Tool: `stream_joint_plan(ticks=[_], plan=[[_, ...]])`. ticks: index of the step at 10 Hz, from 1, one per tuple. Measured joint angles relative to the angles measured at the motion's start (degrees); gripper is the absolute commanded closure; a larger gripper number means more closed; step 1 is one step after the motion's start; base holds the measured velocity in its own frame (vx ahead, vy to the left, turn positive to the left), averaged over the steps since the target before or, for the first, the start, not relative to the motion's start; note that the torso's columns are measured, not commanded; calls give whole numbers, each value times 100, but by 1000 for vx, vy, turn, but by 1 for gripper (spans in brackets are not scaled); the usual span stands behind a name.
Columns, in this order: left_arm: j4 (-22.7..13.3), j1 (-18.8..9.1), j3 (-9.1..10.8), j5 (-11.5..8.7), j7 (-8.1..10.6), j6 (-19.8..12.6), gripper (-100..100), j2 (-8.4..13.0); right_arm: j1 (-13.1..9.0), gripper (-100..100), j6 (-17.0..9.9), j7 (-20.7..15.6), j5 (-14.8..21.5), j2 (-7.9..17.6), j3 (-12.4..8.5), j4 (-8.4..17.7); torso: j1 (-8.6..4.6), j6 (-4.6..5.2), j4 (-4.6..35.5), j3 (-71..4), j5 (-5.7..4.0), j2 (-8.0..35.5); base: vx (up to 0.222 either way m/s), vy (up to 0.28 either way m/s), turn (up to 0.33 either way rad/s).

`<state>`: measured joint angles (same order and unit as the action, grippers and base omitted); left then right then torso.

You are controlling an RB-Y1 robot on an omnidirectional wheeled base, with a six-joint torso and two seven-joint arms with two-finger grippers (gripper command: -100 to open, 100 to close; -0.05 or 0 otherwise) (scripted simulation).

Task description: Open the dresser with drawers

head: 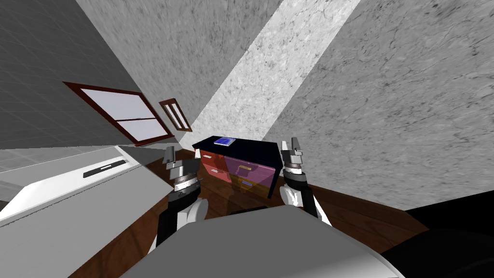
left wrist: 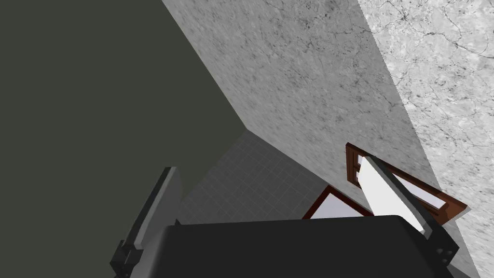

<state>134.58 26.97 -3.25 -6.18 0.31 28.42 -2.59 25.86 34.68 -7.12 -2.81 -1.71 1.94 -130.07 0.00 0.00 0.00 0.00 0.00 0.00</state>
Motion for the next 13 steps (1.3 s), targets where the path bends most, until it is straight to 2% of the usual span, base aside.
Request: stream_joint_plan(ticks=[2,9,10,11,13], plan=[[0,0,0,0,0,0,0,0,0,0,0,0,0,0,0,0,0,0,600,-1200,0,597,0,0,0],[2,0,0,0,0,1,0,0,0,0,1,0,0,0,0,-2,0,0,3537,-7073,0,3539,0,0,0],[2,0,0,0,0,1,-100,0,0,0,1,0,0,0,0,-2,0,0,3960,-7919,0,3962,7,-1,-18],[-43,-30,16,-10,7,-4,-100,135,0,0,0,0,0,0,0,0,1,0,4149,-8314,1,4154,4,-2,-35],[-171,-54,-20,-5,8,26,-100,449,1,0,0,0,0,0,0,1,0,0,4221,-8451,0,4222,3,-2,-39]])
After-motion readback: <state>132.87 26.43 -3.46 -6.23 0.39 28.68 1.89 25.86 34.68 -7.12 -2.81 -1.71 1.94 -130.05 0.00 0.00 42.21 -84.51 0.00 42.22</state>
